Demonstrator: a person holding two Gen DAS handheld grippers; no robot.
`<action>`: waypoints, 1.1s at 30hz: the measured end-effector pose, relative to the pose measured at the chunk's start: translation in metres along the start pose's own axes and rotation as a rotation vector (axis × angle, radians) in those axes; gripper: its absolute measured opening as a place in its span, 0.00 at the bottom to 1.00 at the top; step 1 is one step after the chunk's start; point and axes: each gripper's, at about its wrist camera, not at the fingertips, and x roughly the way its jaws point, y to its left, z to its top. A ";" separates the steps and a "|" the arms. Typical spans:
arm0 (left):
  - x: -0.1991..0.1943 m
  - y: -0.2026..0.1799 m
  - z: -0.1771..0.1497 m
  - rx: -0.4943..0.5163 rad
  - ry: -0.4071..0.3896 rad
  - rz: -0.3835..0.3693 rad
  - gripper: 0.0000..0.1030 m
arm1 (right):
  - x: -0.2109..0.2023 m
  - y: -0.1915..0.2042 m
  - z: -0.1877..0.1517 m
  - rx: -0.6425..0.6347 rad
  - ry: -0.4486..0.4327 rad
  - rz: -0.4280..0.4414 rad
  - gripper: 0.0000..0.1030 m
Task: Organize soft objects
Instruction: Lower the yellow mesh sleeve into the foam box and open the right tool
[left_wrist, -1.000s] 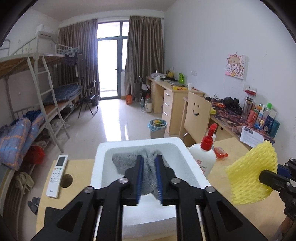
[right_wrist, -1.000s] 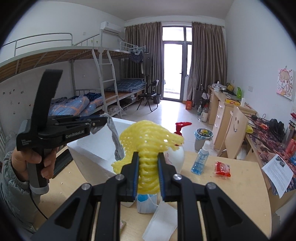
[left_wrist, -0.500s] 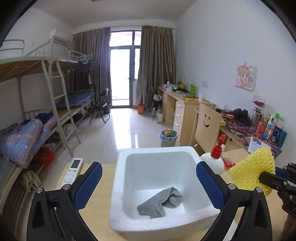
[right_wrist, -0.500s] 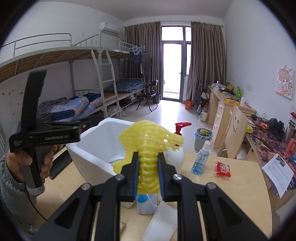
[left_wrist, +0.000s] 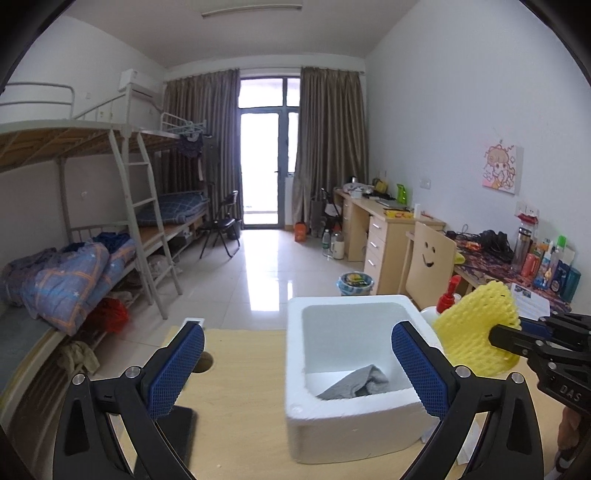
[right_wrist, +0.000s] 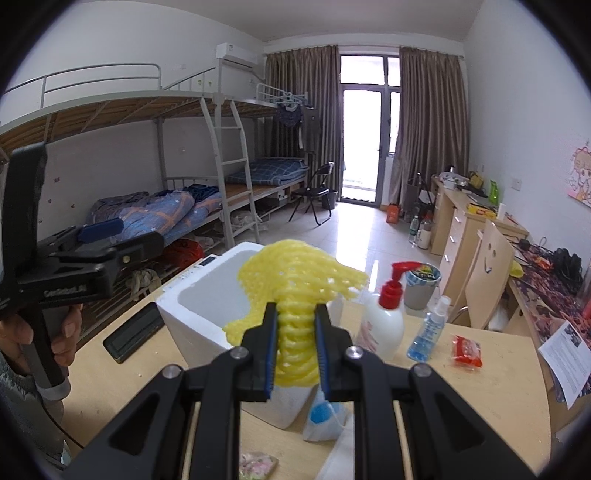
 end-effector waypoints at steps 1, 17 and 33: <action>-0.002 0.003 -0.001 -0.002 -0.001 0.011 0.99 | 0.002 0.001 0.001 -0.002 0.001 0.004 0.22; -0.008 0.029 -0.013 -0.042 0.000 0.054 0.99 | 0.045 0.022 0.015 -0.019 0.061 0.035 0.22; 0.006 0.040 -0.023 -0.058 0.039 0.062 0.99 | 0.079 0.024 0.014 0.012 0.122 0.049 0.72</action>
